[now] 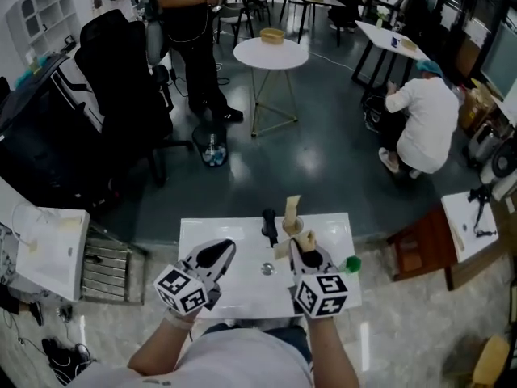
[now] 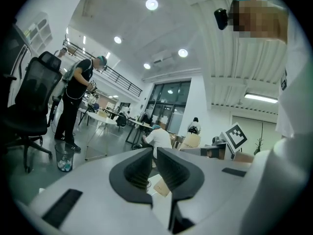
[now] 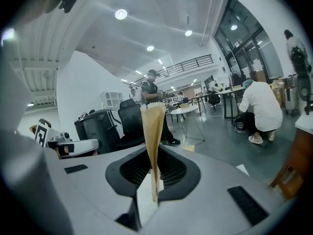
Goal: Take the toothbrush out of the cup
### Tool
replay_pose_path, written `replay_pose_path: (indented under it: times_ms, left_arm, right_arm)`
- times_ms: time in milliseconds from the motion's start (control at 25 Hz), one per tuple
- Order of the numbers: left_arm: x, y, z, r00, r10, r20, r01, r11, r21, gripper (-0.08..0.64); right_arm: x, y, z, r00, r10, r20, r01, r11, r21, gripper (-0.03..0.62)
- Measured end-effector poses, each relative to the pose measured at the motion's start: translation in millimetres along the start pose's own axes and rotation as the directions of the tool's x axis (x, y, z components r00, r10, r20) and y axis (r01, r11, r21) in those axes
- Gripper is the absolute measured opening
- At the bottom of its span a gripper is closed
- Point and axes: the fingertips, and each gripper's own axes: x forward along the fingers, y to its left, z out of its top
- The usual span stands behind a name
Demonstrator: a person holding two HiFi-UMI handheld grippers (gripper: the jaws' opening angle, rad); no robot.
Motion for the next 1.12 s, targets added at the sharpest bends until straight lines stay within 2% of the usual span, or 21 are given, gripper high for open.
replay_pose_path:
  times_ms: [240,440,840,1120]
  left_arm:
    - [-34.6,39.6,-1.7,0.999,-0.037,-0.037,0.037,0.999,-0.012,0.020]
    - [-36.3,53.9,-2.1,0.997,-0.067,-0.045,0.066,0.998,-0.021,0.020]
    - [7.0,45.5,-14.5,0.985,-0.144,-0.098,0.141,0.989,-0.030,0.020]
    - [66.9,22.6,-26.5,0.971,-0.184,-0.153,0.185,0.983,-0.011,0.021]
  right_arm:
    - [18.1,45.6,-14.8,0.999,-0.040,0.009,0.039,0.999,0.029,0.049]
    - [24.4,58.7,-18.4,0.998,-0.062,0.016,0.062,0.997,0.046,0.049]
    - [15.9,29.1,-23.4,0.991,-0.135,0.024,0.133,0.988,0.077,0.049]
    - [-9.5,-11.7,-28.7,0.983,-0.182,0.022,0.179,0.978,0.106,0.049]
